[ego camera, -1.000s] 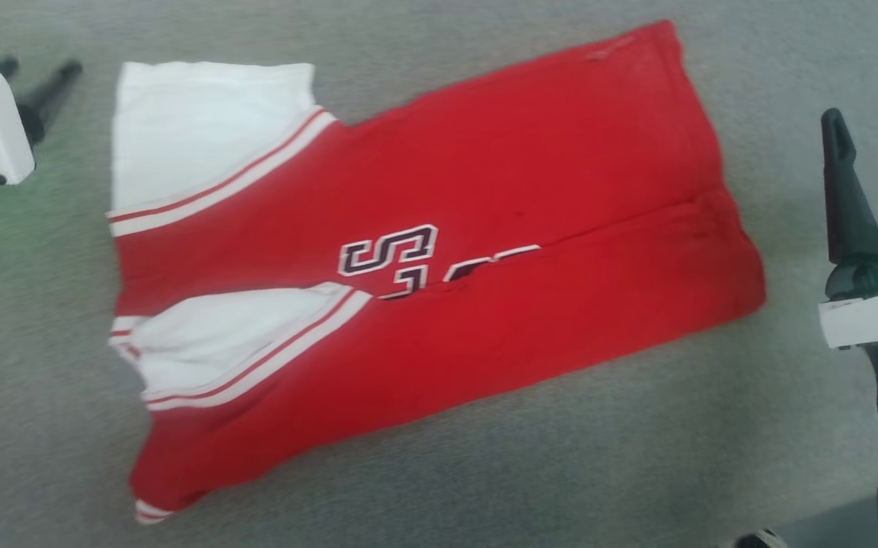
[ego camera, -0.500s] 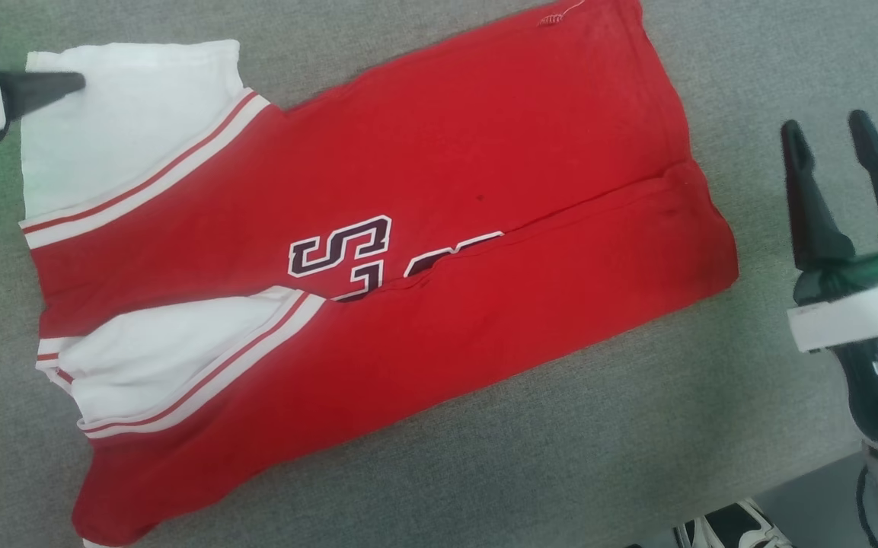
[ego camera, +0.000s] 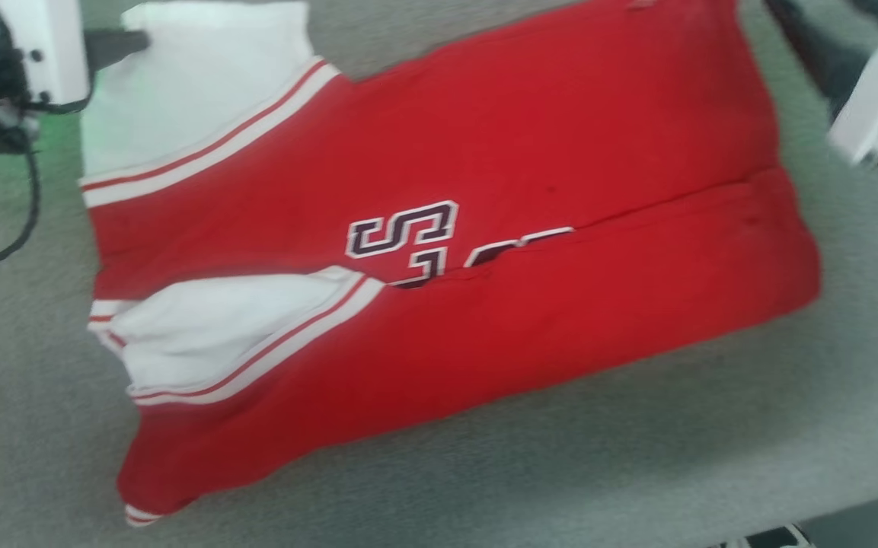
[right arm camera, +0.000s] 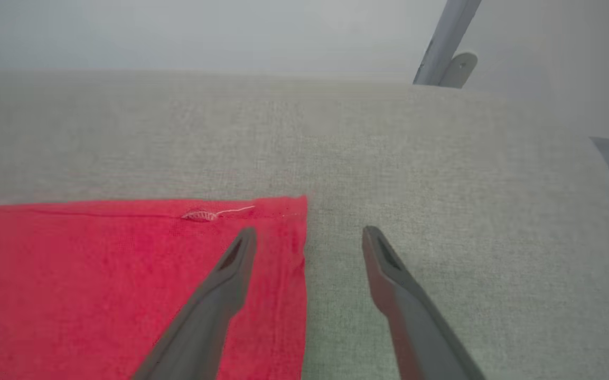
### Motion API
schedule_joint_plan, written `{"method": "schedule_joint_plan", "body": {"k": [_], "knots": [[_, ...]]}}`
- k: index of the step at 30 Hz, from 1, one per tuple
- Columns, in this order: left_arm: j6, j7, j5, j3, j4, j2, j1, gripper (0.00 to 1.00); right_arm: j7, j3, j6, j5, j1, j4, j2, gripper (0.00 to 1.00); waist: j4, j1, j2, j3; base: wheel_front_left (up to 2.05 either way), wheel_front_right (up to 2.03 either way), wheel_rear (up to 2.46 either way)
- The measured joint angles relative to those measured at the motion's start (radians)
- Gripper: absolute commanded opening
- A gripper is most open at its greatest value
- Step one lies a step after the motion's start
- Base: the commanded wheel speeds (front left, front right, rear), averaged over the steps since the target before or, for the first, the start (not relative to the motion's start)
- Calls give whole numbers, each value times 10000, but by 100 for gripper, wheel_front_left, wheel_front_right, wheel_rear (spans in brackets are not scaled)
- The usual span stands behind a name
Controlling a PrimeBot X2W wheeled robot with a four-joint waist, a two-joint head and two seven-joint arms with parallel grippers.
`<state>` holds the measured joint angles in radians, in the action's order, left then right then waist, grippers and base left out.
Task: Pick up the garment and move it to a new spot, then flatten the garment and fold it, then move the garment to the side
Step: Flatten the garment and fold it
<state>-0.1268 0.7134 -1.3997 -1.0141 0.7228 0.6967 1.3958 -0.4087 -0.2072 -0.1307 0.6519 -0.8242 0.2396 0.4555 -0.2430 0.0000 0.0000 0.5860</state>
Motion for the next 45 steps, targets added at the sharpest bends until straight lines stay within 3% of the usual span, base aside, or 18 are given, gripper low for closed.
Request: {"method": "schedule_joint_plan", "body": {"k": [5,13,14,15,16,21,27,32,37,45], "knots": [[-10,-226,0,-36,-548,-207,174,0,-1908,-746,0,309,-1806,1881,286,100,533,0,0,315,0,0,0],[-13,-642,-84,-157,-1358,-387,293,0,-4247,-1808,4,711,-3463,3672,593,100,1211,1,0,747,0,0,0],[-13,-715,-84,-178,-1409,-399,296,0,-4332,-1894,4,777,-3532,3716,627,50,1256,0,0,758,0,0,0],[-13,-779,-90,-201,-1429,-408,294,0,-4326,-1942,4,840,-3559,3741,658,37,1294,1,0,754,0,0,0],[-12,-855,-100,-236,-1450,-431,283,0,-4268,-1964,2,911,-3561,3781,673,0,1320,1,0,729,0,0,0],[-12,-1530,-163,-464,-1666,-656,-182,0,-3680,-2240,-4,1162,-3322,3889,769,0,1442,0,0,297,0,0,0],[-13,-2533,-445,-552,-2612,-623,-868,0,-3072,-2581,-2,1871,-2381,3373,1396,0,1663,0,0,-732,0,0,0],[-13,-3540,-823,-458,-4541,109,-1671,0,-3068,-2725,-2,2619,-1244,2489,2190,0,1869,0,0,-1705,0,0,0],[-23,-4667,-757,-660,-6311,1218,-3005,0,-3012,-2451,-2,3275,227,1515,2966,0,2121,0,0,-2382,0,0,0],[-23,-7097,-696,-1143,-7710,2326,-5706,0,-2107,-1561,0,3678,2940,322,3624,0,2378,1,0,-2642,0,0,0]]}}
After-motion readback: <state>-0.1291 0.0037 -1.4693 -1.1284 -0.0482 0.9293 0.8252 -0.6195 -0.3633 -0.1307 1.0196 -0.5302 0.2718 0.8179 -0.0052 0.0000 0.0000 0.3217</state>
